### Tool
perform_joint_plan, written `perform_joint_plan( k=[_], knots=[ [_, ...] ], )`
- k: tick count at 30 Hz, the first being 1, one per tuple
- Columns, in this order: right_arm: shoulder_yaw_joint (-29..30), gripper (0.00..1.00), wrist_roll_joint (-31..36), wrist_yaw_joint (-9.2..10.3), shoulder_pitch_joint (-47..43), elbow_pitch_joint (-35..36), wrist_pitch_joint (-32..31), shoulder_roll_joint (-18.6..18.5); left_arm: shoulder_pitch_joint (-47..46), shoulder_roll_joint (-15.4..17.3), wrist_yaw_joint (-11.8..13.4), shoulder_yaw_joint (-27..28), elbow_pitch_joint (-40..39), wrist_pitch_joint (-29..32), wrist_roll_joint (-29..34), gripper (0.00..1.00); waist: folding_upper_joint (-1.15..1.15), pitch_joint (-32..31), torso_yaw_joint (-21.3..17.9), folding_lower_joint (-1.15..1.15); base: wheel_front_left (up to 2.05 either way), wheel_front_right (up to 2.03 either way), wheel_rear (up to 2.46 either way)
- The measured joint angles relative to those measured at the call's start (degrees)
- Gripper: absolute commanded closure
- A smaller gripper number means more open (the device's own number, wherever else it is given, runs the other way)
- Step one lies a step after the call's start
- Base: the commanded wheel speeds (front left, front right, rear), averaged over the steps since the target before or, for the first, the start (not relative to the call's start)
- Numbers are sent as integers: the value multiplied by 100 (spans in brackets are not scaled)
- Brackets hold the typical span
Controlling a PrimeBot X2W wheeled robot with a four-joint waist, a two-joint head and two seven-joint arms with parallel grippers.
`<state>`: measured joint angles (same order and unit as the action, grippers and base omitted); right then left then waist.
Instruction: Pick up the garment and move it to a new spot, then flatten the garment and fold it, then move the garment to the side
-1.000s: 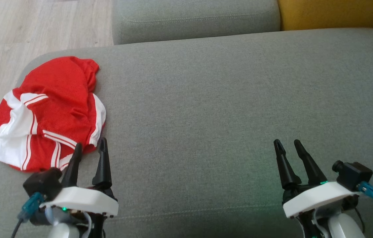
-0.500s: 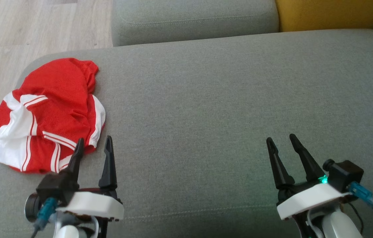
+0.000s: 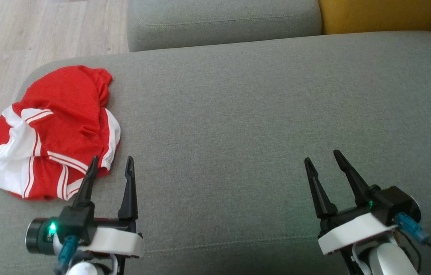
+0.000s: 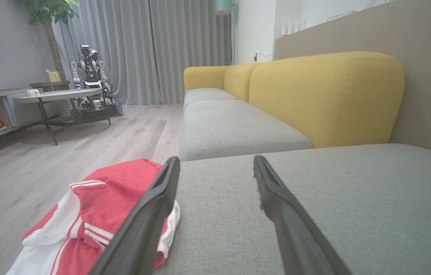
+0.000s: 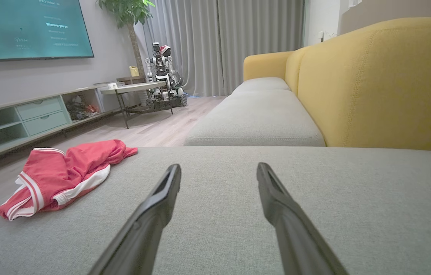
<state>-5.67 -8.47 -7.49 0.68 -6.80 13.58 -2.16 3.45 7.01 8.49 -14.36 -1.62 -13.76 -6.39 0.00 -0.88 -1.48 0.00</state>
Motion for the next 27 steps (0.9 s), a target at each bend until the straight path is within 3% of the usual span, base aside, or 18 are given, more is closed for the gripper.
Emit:
perform_joint_plan(
  k=[6,17,27],
  knots=[
    [-1,0,342,0,25,80,81,-2,3,-29,-52,33,56,-57,379,0,0,30,-4,0,0,0,0],
    [70,0,344,0,118,104,88,-3,4,-133,-237,241,346,-71,380,0,0,137,59,0,0,0,0],
    [86,0,345,0,118,113,88,-3,3,-191,-252,311,403,-71,433,0,0,153,167,0,0,0,0]
  ],
)
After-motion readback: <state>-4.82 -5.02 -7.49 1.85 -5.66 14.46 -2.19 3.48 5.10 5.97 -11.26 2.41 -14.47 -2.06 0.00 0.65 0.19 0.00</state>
